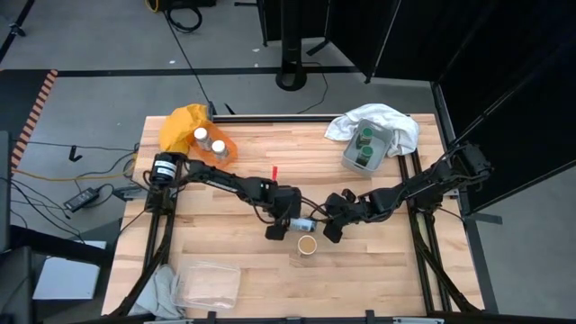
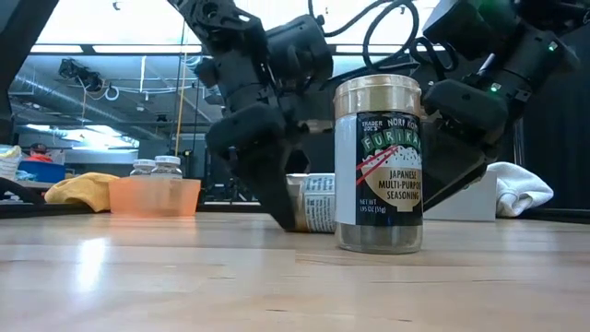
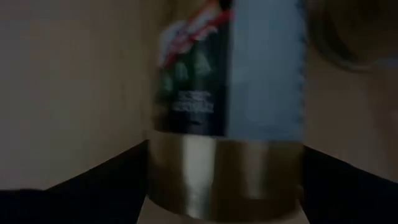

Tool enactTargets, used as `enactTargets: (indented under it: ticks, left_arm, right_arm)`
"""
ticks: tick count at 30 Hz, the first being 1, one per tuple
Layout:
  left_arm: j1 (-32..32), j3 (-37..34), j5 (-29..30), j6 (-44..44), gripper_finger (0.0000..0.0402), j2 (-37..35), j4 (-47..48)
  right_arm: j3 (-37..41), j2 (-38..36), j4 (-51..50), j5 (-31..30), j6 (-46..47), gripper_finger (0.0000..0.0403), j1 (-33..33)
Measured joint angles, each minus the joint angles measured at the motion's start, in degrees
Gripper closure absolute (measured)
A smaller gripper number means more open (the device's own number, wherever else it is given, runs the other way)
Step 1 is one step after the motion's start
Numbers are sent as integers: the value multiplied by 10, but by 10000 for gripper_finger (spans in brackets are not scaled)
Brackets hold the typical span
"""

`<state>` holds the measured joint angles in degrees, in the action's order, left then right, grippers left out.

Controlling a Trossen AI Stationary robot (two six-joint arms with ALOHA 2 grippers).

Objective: Sort spices by type
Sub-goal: Put the top gold seasoning bottle into the transparent bin

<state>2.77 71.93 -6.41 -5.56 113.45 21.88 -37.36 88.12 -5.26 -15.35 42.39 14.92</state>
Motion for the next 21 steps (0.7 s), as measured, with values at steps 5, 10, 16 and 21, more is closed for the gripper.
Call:
enactTargets:
  ticks: [5, 10, 16, 21]
  left_arm:
    - [2, 1, 23, 13, 63, 5, -3]
    - [1, 0, 40, 15, 79, 1, -4]
    - [2, 0, 41, 16, 106, 1, -9]
    - [2, 0, 40, 27, 124, 0, -11]
  right_arm:
    - [0, 0, 1, -1, 1, 209, 0]
    - [0, 0, 0, -2, 11, 209, 0]
    - [0, 0, -4, -3, 27, 209, 0]
    - [0, 0, -3, -2, 31, 209, 0]
